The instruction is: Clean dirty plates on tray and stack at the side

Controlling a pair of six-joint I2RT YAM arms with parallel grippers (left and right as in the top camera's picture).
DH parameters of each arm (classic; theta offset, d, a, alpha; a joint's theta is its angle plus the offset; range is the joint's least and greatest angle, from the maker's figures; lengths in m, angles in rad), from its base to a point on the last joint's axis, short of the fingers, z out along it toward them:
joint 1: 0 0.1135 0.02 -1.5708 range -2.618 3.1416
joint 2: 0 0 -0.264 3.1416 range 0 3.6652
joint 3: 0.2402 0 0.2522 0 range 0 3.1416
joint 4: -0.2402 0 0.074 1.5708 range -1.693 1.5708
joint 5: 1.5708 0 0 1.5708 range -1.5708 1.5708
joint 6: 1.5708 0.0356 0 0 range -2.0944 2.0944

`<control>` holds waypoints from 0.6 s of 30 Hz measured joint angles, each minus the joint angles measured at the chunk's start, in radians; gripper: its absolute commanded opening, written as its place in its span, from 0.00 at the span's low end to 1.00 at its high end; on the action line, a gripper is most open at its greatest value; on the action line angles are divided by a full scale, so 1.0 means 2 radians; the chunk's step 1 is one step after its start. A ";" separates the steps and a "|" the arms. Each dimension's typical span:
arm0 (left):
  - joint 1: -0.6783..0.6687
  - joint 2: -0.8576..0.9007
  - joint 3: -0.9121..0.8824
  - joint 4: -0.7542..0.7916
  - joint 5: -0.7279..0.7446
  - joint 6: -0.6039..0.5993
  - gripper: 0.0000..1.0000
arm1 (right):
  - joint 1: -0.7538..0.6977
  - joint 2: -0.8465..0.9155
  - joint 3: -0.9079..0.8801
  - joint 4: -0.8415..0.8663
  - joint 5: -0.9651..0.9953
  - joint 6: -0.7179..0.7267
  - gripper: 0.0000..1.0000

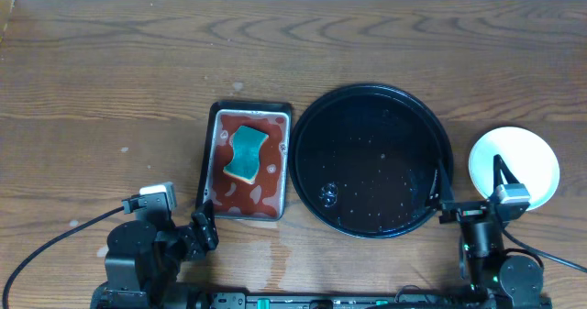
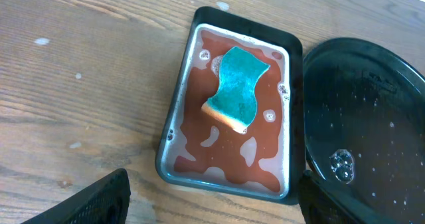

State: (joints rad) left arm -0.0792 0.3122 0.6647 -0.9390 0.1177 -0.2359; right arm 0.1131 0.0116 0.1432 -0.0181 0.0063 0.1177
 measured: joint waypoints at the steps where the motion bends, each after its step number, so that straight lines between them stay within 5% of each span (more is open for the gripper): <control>1: 0.000 0.000 0.000 0.000 0.000 0.000 0.81 | 0.000 0.000 -0.008 0.009 0.000 -0.004 0.99; 18: 0.000 0.000 0.000 0.000 0.000 0.000 0.81 | 0.000 0.000 -0.068 -0.026 -0.008 -0.075 0.99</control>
State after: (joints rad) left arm -0.0792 0.3122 0.6643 -0.9390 0.1177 -0.2359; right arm 0.1123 0.0120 0.0067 -0.0704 -0.0090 -0.0319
